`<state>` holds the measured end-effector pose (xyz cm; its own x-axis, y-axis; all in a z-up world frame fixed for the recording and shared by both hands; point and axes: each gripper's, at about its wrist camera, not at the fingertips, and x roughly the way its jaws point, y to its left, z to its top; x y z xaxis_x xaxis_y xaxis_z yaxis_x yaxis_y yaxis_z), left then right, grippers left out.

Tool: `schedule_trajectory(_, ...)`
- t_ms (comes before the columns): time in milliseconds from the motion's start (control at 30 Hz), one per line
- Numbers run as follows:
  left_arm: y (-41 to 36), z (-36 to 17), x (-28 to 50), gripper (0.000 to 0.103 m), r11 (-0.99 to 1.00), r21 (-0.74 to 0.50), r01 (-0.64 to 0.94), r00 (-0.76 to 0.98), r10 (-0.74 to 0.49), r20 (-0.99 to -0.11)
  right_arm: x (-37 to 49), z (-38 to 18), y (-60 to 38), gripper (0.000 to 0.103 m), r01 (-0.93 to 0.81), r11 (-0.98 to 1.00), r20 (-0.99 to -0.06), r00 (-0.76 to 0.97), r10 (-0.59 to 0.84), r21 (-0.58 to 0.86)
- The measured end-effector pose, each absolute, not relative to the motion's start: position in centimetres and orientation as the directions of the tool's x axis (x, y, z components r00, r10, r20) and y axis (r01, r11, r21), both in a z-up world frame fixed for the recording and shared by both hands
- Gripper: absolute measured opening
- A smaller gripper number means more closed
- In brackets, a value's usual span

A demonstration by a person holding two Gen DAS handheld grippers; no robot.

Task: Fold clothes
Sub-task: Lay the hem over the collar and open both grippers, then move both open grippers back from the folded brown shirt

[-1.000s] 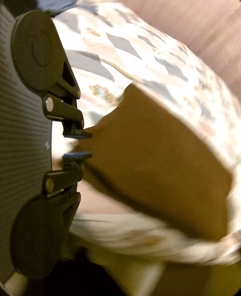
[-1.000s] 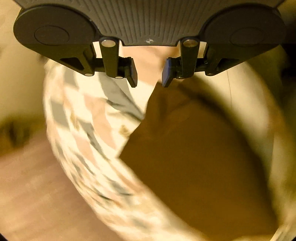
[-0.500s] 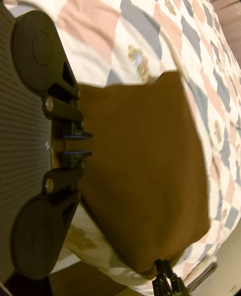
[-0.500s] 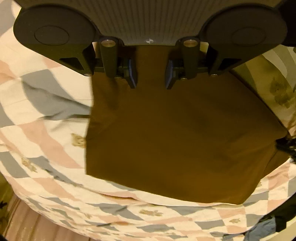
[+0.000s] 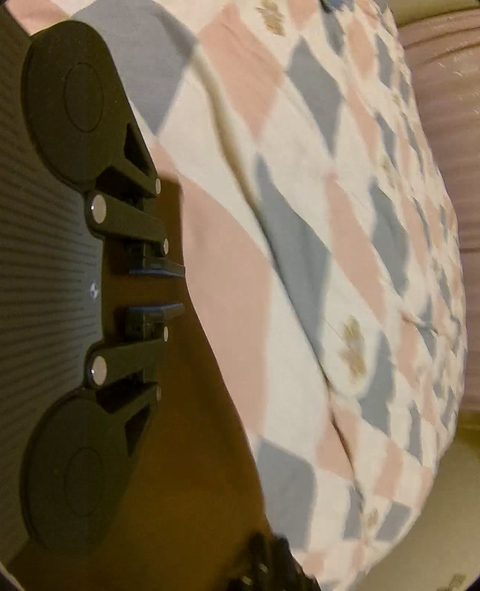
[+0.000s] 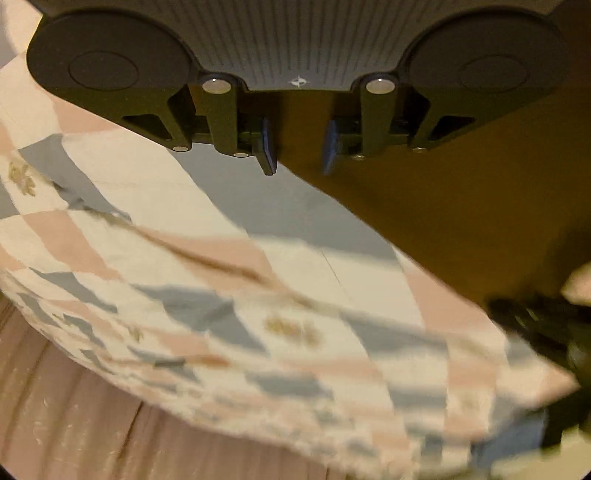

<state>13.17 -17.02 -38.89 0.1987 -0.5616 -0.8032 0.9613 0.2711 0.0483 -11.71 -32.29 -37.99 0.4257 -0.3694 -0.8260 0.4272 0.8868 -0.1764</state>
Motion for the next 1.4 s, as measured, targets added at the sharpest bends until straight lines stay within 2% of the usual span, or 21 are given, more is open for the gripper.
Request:
schedule_trajectory(67, -16.6, -39.1, 14.9, 0.013, 0.335, 0.053, 0.941, 0.239, -0.547, -0.802, -13.0, -38.9, -34.2, 0.025, 0.499, 0.851, -0.828, 0.401, -0.392, -0.161)
schedule_trajectory(100, -16.6, -38.9, 15.8, 0.008, 0.370, 0.057, 0.927, 0.265, -0.539, -0.799, -13.7, -38.7, -35.0, 0.026, 0.551, 0.823, -0.825, 0.396, -0.403, -0.138)
schedule_trajectory(233, -13.7, -36.0, 16.0, 0.009, 0.418, 0.085, 0.904, 0.323, -0.540, -0.778, -16.1, -35.5, -35.1, 0.027, 0.647, 0.747, -0.796, 0.367, -0.481, -0.153)
schedule_trajectory(300, -11.1, -34.2, 14.4, 0.009, 0.385, 0.067, 0.920, 0.291, -0.561, -0.775, -18.0, -33.6, -33.1, 0.027, 0.666, 0.737, -0.785, 0.396, -0.476, -0.110)
schedule_trajectory(433, -6.6, -33.3, 9.3, 0.011, 0.305, 0.000, 0.952, 0.176, -0.552, -0.815, -20.6, -32.3, -26.4, 0.027, 0.647, 0.762, -0.805, 0.438, -0.400, -0.027)
schedule_trajectory(533, -3.8, -34.9, 6.3, 0.013, 0.311, -0.046, 0.949, 0.115, -0.478, -0.871, -21.8, -33.4, -21.4, 0.028, 0.660, 0.751, -0.856, 0.398, -0.330, 0.018)
schedule_trajectory(633, -2.0, -36.3, 5.8, 0.014, 0.364, -0.038, 0.931, 0.116, -0.394, -0.912, -23.2, -35.3, -18.5, 0.029, 0.723, 0.691, -0.895, 0.293, -0.335, -0.022)
schedule_trajectory(733, -1.5, -34.6, 6.2, 0.013, 0.380, -0.028, 0.924, 0.127, -0.375, -0.918, -24.0, -34.5, -17.7, 0.028, 0.770, 0.637, -0.906, 0.237, -0.350, -0.044)
schedule_trajectory(833, -1.6, -31.1, 6.5, 0.015, 0.419, -0.027, 0.908, 0.144, -0.370, -0.918, -24.2, -30.9, -17.8, 0.032, 0.814, 0.575, -0.896, 0.191, -0.401, -0.084)
schedule_trajectory(933, -1.8, -27.0, 6.3, 0.023, 0.460, -0.044, 0.887, 0.143, -0.365, -0.920, -24.6, -26.1, -17.7, 0.047, 0.869, 0.495, -0.866, 0.259, -0.427, 0.016)
schedule_trajectory(967, -2.0, -25.7, 6.0, 0.029, 0.463, -0.051, 0.885, 0.140, -0.369, -0.919, -24.5, -24.7, -17.6, 0.053, 0.872, 0.486, -0.859, 0.284, -0.426, 0.047)
schedule_trajectory(1100, -3.1, -21.9, 4.5, 0.037, 0.463, -0.030, 0.886, 0.167, -0.379, -0.910, -22.5, -21.4, -17.3, 0.053, 0.831, 0.552, -0.858, 0.328, -0.395, 0.063)
schedule_trajectory(1233, -4.3, -20.8, 2.9, 0.039, 0.500, -0.005, 0.866, 0.207, -0.367, -0.907, -21.0, -20.9, -18.3, 0.056, 0.760, 0.644, -0.869, 0.371, -0.328, 0.081)
schedule_trajectory(1400, -6.5, -20.4, 0.1, 0.039, 0.637, 0.009, 0.771, 0.274, -0.319, -0.907, -20.0, -21.1, -21.4, 0.057, 0.631, 0.771, -0.882, 0.407, -0.239, 0.082)
